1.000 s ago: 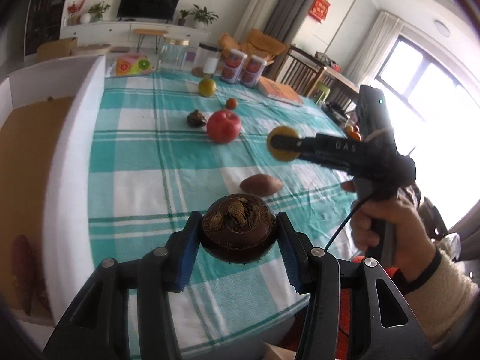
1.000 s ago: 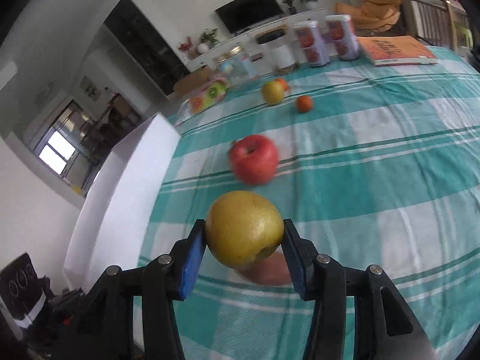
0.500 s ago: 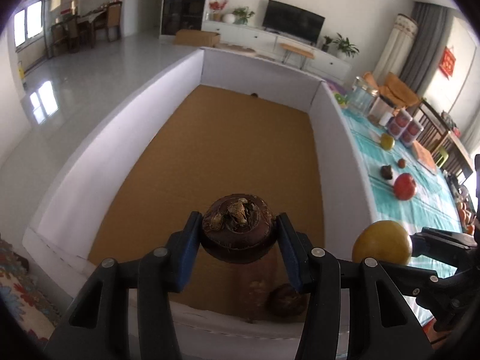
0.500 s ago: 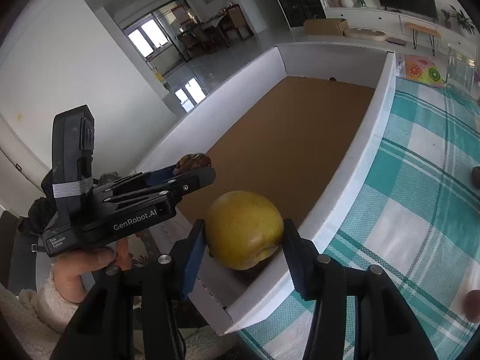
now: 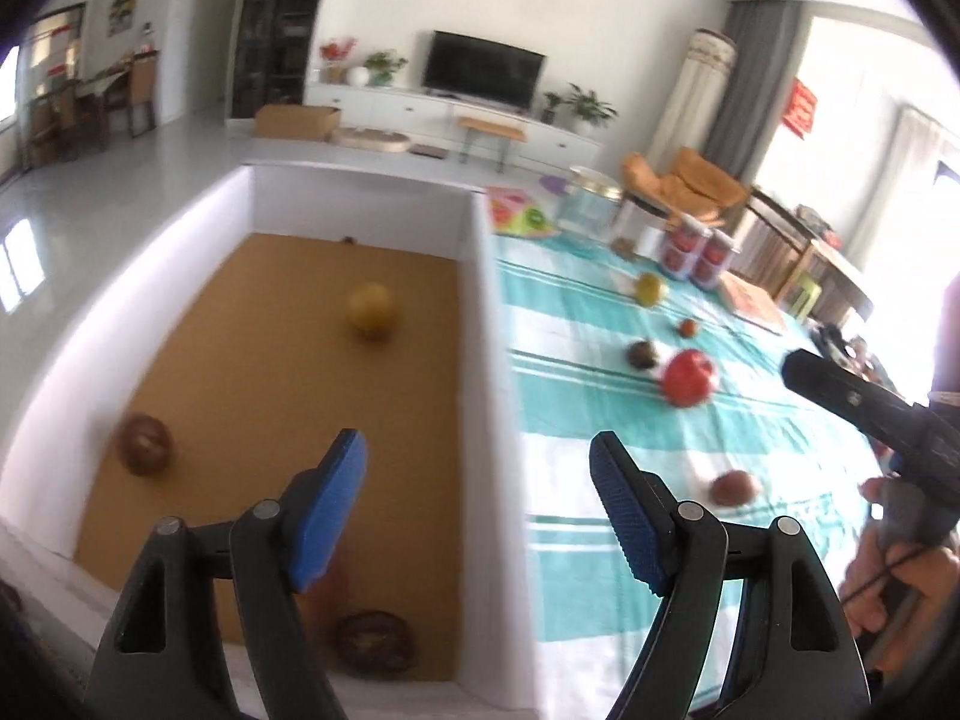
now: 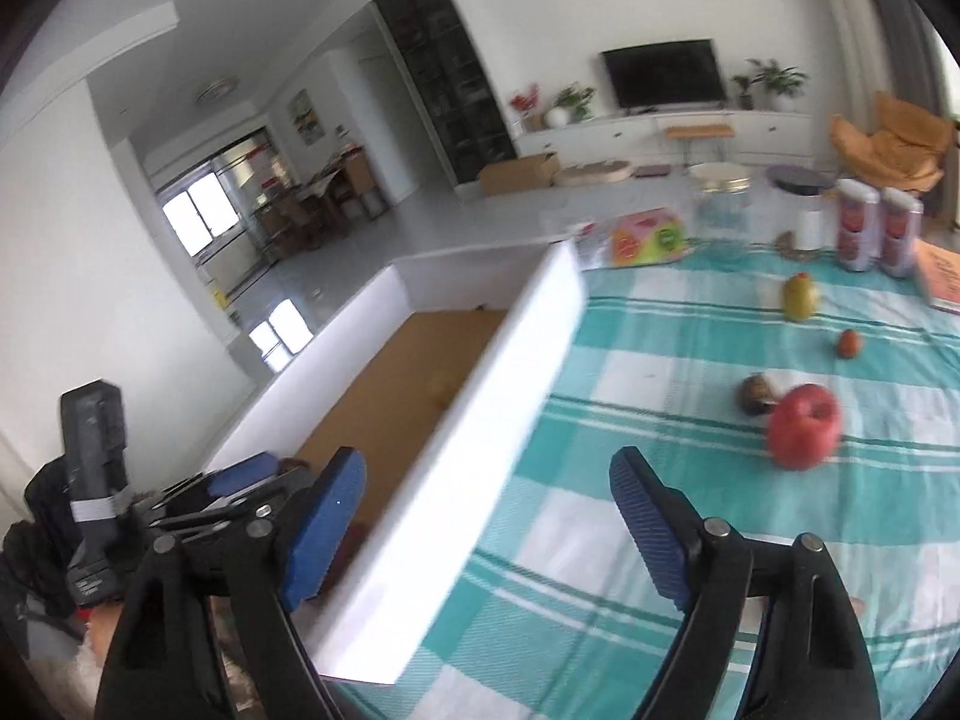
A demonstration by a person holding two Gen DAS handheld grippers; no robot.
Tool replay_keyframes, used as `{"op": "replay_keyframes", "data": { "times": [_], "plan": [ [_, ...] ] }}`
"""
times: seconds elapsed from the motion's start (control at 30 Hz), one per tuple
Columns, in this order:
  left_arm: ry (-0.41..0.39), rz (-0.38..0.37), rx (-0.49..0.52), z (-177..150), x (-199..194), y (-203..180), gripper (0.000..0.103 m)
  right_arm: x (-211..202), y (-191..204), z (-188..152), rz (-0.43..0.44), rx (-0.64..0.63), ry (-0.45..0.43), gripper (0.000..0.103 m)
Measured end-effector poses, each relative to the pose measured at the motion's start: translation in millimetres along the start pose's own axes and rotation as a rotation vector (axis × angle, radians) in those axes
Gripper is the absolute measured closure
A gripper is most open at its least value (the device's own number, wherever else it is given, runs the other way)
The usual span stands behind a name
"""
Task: Organize fruits
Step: 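Return the left tool to the table toward the small brown root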
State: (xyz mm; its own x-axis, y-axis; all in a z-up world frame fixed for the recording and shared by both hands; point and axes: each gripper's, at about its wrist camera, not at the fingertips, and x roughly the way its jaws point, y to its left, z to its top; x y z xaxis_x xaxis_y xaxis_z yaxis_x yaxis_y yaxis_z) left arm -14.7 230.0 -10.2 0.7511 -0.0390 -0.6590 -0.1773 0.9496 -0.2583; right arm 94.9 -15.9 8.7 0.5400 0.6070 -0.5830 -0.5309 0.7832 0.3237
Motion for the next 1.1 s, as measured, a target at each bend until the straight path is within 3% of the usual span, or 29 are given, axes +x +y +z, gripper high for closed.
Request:
{"op": "replay_keyframes", "data": {
  "times": [0.1,0.2,0.3,0.37,0.43,0.5,0.7,1.1],
  "plan": [
    [0.076,-0.134,0.089,-12,21,-52,0.024,-19,-81,-19,-0.236,0.110,-0.036,0.013],
    [0.167,-0.222,0.141,-31,54,-91,0.024,-34,-159,-48,-0.458,0.210,-0.024,0.013],
    [0.212,-0.192,0.195,-44,92,-116,0.024,-42,-213,-77,-0.585,0.289,0.008,0.014],
    [0.223,-0.150,0.214,-50,118,-125,0.024,-50,-227,-94,-0.639,0.308,-0.003,0.013],
    [0.224,-0.097,0.228,-52,139,-124,0.024,-57,-239,-99,-0.605,0.386,-0.019,0.013],
    [0.220,-0.044,0.238,-52,156,-124,0.024,-59,-237,-98,-0.632,0.368,-0.039,0.013],
    [0.181,0.036,0.246,-48,182,-114,0.024,-39,-239,-103,-0.649,0.356,0.035,0.013],
    [0.179,0.076,0.310,-51,189,-124,0.015,-30,-247,-109,-0.656,0.391,0.080,0.011]
  ]
}}
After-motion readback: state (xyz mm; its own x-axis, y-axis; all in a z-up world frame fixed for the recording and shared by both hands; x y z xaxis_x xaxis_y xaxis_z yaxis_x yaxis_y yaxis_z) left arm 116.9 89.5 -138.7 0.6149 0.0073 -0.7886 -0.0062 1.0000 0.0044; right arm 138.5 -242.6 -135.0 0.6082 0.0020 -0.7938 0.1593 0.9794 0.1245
